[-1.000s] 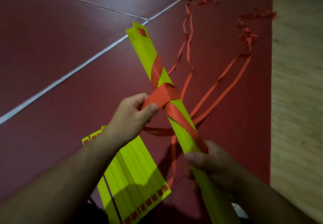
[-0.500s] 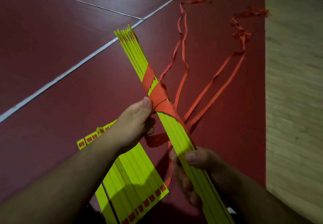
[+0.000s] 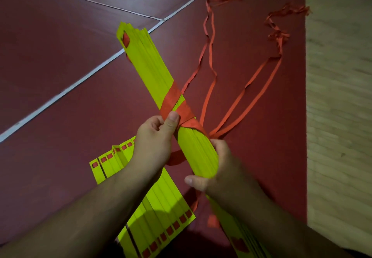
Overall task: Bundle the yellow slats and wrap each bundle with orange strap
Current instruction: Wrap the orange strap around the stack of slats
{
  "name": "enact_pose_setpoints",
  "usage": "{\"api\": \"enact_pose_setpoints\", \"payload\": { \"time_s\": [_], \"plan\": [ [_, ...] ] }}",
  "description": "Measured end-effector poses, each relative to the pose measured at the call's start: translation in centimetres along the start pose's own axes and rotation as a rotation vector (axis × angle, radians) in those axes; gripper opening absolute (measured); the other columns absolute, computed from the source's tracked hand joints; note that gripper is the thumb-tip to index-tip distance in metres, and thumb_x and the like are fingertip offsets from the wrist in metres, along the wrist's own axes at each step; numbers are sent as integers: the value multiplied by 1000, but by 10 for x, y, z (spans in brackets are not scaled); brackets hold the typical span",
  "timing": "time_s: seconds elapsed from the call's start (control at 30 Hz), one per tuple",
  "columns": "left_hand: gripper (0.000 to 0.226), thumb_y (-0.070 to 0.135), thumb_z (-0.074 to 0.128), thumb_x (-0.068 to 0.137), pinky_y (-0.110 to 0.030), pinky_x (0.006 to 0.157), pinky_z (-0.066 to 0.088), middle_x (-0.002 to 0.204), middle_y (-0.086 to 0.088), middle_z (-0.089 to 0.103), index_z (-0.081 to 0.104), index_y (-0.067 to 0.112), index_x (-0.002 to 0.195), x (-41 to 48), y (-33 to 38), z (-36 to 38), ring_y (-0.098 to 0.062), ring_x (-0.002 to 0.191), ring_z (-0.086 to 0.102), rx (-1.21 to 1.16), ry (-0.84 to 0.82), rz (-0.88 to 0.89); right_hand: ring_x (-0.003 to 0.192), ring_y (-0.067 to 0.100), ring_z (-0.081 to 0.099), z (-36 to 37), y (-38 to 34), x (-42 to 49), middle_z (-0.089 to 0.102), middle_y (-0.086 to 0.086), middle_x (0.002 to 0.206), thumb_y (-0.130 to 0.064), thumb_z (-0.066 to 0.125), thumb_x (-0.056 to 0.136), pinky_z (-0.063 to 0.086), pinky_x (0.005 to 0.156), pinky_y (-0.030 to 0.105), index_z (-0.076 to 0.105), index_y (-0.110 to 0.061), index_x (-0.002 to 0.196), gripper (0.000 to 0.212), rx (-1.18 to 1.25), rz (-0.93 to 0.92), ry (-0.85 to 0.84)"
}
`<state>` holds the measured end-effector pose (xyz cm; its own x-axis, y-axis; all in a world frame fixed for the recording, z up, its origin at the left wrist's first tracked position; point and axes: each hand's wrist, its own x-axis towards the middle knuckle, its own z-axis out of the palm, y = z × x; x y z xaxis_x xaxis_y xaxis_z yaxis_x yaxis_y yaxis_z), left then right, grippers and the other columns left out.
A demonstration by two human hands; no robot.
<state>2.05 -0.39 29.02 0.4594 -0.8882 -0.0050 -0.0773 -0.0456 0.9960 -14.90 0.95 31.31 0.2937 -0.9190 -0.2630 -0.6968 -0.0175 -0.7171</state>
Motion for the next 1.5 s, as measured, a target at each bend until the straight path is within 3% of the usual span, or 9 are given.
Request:
{"api": "enact_pose_setpoints", "payload": {
  "time_s": [0.1, 0.37, 0.73, 0.8, 0.93, 1.07, 1.17, 1.3, 1.5],
  "plan": [
    [72, 63, 62, 85, -33, 54, 29, 66, -10, 41, 46, -7, 80, 3, 2, -2, -19, 60, 37, 33, -69, 14, 87, 20, 62, 8, -1, 0, 62, -8, 92, -45, 75, 73, 49, 71, 34, 44, -31, 108, 49, -105, -35, 95],
    [33, 47, 63, 88, -22, 50, 34, 81, -4, 65, 69, 17, 99, 22, 12, -32, -12, 55, 42, 75, -470, 30, 49, 1, 53, -17, 0, 3, 60, -8, 60, -22, 84, 65, 43, 47, 18, 62, -18, 80, 26, 497, -5, -115],
    [114, 68, 81, 60, -19, 47, 34, 93, -27, 36, 42, -23, 116, 10, 3, -26, -26, 63, 15, -364, -660, -84, 46, 26, 61, -29, 10, -2, 64, 18, 72, -21, 79, 58, 51, 46, 28, 52, -4, 108, 60, 927, 39, -771],
    [104, 69, 80, 61, -20, 46, 31, 71, -36, 35, 48, -21, 102, 6, 4, -22, -16, 55, 24, -375, -607, -65, 51, 28, 63, -30, 12, 1, 66, 19, 76, -24, 77, 61, 52, 50, 30, 51, -1, 113, 63, 944, 66, -769],
    [43, 57, 77, 73, -22, 42, 22, 52, 4, 31, 56, 21, 66, 2, 11, -18, -8, 44, 24, -292, -407, -107, 69, 17, 67, -28, 6, 6, 71, 12, 91, -45, 75, 64, 52, 61, 26, 59, -18, 114, 59, 595, -38, -443],
    [35, 42, 68, 90, -21, 41, 24, 51, 11, 33, 57, 19, 65, -4, 17, -8, -6, 43, 26, -167, -280, -80, 81, -13, 62, -11, 6, 2, 65, -34, 94, -43, 90, 58, 43, 64, 7, 52, -45, 112, 66, 190, -67, -149],
    [36, 46, 61, 94, -17, 43, 27, 48, 13, 38, 61, 20, 68, -3, 17, -7, -4, 43, 32, -118, -325, -18, 63, -3, 59, 1, 10, 7, 64, -28, 79, -31, 79, 63, 48, 61, 22, 53, -40, 97, 44, 60, -65, 6],
    [47, 75, 65, 73, -34, 49, 17, 61, 5, 34, 73, 39, 102, 12, 15, -25, -19, 55, 19, -161, -530, 45, 50, 18, 57, -10, 4, 7, 60, 2, 57, -9, 67, 63, 49, 51, 37, 59, -12, 84, 23, 397, -45, -137],
    [71, 61, 75, 73, -24, 45, 32, 61, 5, 51, 62, 11, 122, 19, 11, -26, -15, 48, 40, -156, -582, -23, 48, 29, 57, -22, 6, 2, 57, 28, 69, -11, 71, 49, 49, 50, 33, 56, 10, 89, 47, 875, 39, -526]
  ]
}}
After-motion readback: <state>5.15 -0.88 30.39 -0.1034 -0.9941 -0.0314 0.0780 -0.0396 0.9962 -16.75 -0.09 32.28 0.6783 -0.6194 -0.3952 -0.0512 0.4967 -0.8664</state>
